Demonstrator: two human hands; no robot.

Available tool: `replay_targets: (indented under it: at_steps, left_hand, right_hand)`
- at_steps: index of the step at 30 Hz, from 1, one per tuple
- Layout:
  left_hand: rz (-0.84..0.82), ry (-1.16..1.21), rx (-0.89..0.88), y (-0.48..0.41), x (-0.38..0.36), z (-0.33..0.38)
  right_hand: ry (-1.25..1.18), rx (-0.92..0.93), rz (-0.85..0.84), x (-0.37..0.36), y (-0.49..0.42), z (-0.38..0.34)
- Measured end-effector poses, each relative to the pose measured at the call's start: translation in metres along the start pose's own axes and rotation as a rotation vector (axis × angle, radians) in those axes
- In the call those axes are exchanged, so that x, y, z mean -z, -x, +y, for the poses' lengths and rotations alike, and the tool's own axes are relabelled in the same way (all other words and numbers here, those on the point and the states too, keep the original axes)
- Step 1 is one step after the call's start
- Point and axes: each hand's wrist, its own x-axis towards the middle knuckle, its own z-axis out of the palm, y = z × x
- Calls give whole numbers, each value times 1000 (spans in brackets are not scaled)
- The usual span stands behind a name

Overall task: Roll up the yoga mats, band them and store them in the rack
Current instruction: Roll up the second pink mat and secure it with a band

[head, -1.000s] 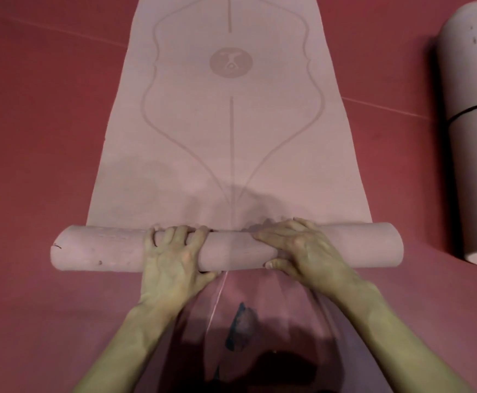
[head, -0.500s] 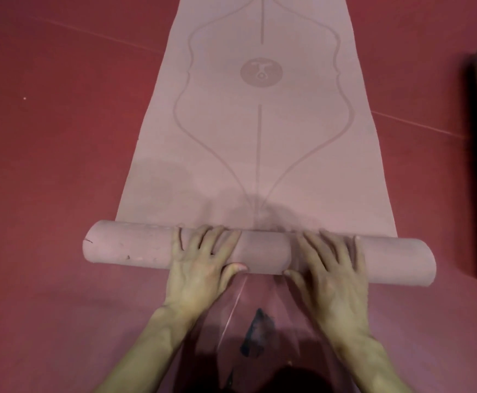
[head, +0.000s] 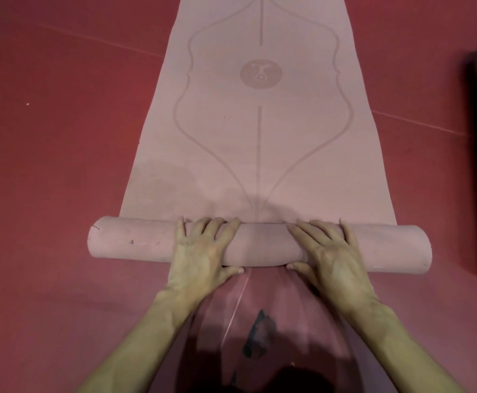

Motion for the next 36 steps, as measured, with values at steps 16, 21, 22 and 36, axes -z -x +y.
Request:
replay_targets:
  at_steps: [16,21,22,36]
  left_hand:
    - [90,4,-19,4,-11,-1]
    - [170,84,21,5,-8,8]
    - [201,77,-5,7,-10,11]
    - [158,2,34,-3,-8,16]
  right_hand:
    - [83,-11,86,9,4,-22]
    - [92,-22,-1,1,-11,-10]
    - [96,-19,-19,2,-15,-7]
    - [97,-32,-21,9,-23,-17]
